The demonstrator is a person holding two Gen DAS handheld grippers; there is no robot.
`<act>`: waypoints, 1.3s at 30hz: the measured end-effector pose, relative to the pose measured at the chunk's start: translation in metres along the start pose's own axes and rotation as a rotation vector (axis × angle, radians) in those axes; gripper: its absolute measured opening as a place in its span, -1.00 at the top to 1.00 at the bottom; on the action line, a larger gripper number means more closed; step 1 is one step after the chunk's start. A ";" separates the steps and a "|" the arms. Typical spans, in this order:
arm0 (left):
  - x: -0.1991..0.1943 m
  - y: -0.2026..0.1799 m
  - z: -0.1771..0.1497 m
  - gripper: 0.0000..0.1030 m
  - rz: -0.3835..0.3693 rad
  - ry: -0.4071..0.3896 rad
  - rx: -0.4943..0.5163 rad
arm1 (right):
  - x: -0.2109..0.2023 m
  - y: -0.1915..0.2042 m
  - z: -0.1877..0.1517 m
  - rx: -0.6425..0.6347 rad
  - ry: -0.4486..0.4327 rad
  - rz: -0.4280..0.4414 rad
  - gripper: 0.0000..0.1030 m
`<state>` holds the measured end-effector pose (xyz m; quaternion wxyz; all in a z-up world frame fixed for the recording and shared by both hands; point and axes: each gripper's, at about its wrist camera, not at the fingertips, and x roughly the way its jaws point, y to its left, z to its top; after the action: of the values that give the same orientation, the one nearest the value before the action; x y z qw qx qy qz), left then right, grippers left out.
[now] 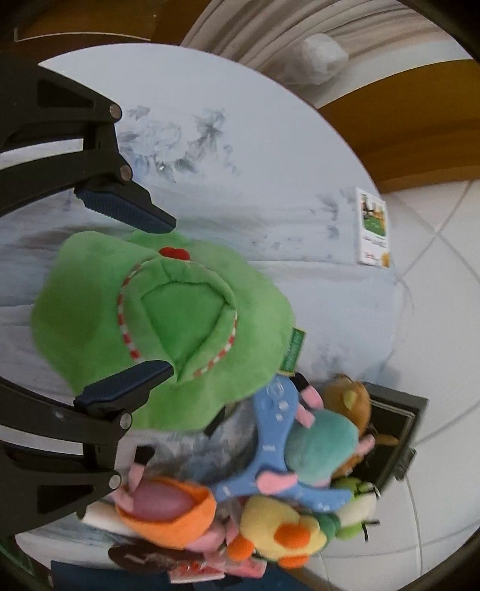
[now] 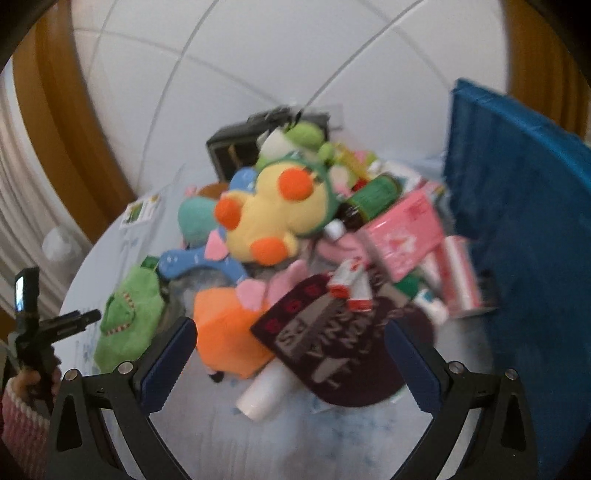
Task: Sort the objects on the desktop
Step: 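Grasp the green frog plush with the left gripper while the right gripper grasps the clear tape roll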
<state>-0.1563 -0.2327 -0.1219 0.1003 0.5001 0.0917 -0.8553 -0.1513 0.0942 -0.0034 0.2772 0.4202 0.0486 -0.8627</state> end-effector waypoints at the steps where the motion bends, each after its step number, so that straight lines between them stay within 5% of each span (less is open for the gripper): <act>1: 0.007 0.001 0.002 -0.37 0.000 0.011 -0.003 | 0.007 0.004 0.001 -0.005 0.012 0.005 -1.00; 6: 0.047 0.014 0.006 -0.40 -0.019 0.070 -0.044 | 0.050 0.030 0.015 -0.053 0.074 0.046 -1.00; 10: 0.057 0.027 0.010 -0.48 -0.123 0.025 -0.109 | 0.080 0.053 0.020 -0.099 0.118 0.081 -1.00; 14: 0.054 0.035 0.009 0.23 -0.200 -0.014 -0.104 | 0.110 0.081 0.020 -0.153 0.171 0.130 -1.00; 15: 0.051 0.037 0.009 0.59 -0.193 -0.027 -0.098 | 0.118 0.090 0.020 -0.169 0.183 0.151 -1.00; 16: 0.046 0.041 0.009 0.66 -0.191 -0.033 -0.096 | 0.123 0.098 0.019 -0.181 0.193 0.163 -1.00; 25: -0.007 0.089 0.006 0.78 0.021 -0.117 -0.086 | 0.170 0.153 0.005 -0.253 0.288 0.257 -1.00; 28: -0.004 0.096 0.000 0.78 0.140 -0.094 -0.053 | 0.191 0.163 0.000 -0.251 0.341 0.250 -1.00; 30: 0.006 0.102 -0.005 0.78 0.141 -0.062 -0.067 | 0.201 0.165 -0.003 -0.235 0.372 0.242 -0.99; 31: 0.011 0.104 -0.005 0.78 0.116 -0.053 -0.085 | 0.205 0.165 -0.004 -0.229 0.379 0.238 -0.96; 35: 0.030 0.100 -0.004 0.78 0.079 -0.032 -0.105 | 0.218 0.173 -0.004 -0.249 0.398 0.224 -0.24; 39: 0.060 0.092 0.000 0.71 0.029 0.034 -0.131 | 0.234 0.180 -0.003 -0.256 0.427 0.218 0.07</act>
<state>-0.1608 -0.3256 -0.1793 0.1437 0.5083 0.1417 -0.8372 -0.1713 -0.1592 -0.1545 0.4028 0.5568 0.1691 -0.7065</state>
